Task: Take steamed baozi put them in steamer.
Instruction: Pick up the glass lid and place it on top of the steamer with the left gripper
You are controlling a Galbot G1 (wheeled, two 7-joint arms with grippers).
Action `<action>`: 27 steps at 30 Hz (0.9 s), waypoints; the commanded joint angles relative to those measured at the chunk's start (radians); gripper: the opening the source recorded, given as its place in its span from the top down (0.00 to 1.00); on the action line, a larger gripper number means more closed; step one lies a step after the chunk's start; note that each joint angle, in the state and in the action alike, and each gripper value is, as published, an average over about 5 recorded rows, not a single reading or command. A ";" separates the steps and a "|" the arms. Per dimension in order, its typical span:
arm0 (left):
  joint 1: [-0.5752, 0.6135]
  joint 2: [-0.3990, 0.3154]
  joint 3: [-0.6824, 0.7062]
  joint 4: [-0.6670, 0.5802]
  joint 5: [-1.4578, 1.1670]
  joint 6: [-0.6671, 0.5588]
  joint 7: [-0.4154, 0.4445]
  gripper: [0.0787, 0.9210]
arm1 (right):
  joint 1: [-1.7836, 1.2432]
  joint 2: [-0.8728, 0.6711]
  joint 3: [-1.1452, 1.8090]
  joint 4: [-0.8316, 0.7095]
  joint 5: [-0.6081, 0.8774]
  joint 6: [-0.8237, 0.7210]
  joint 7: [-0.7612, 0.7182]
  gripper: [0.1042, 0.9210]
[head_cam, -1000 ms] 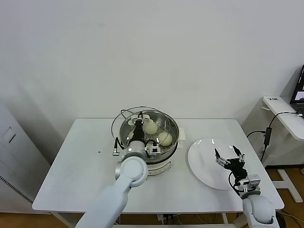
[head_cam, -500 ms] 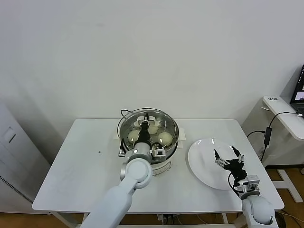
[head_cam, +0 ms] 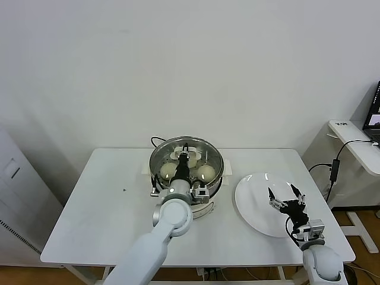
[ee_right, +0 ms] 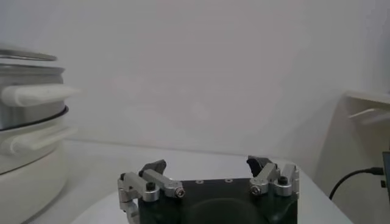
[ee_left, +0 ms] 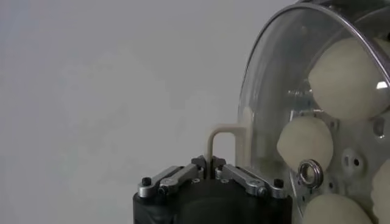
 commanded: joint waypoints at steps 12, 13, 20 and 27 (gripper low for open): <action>-0.001 -0.011 0.000 0.040 -0.005 -0.007 -0.019 0.96 | 0.006 0.000 0.002 -0.009 0.000 0.001 0.000 0.12; -0.001 -0.011 -0.001 0.042 -0.005 -0.007 -0.020 0.96 | 0.006 0.000 0.002 -0.009 0.000 0.001 0.000 0.12; 0.004 -0.005 -0.003 0.045 -0.022 -0.006 -0.023 0.96 | 0.006 0.000 0.004 -0.011 0.000 0.002 0.000 0.12; 0.020 0.015 -0.004 0.013 -0.082 -0.008 -0.022 0.91 | 0.009 -0.001 0.004 -0.010 0.000 0.002 0.000 0.12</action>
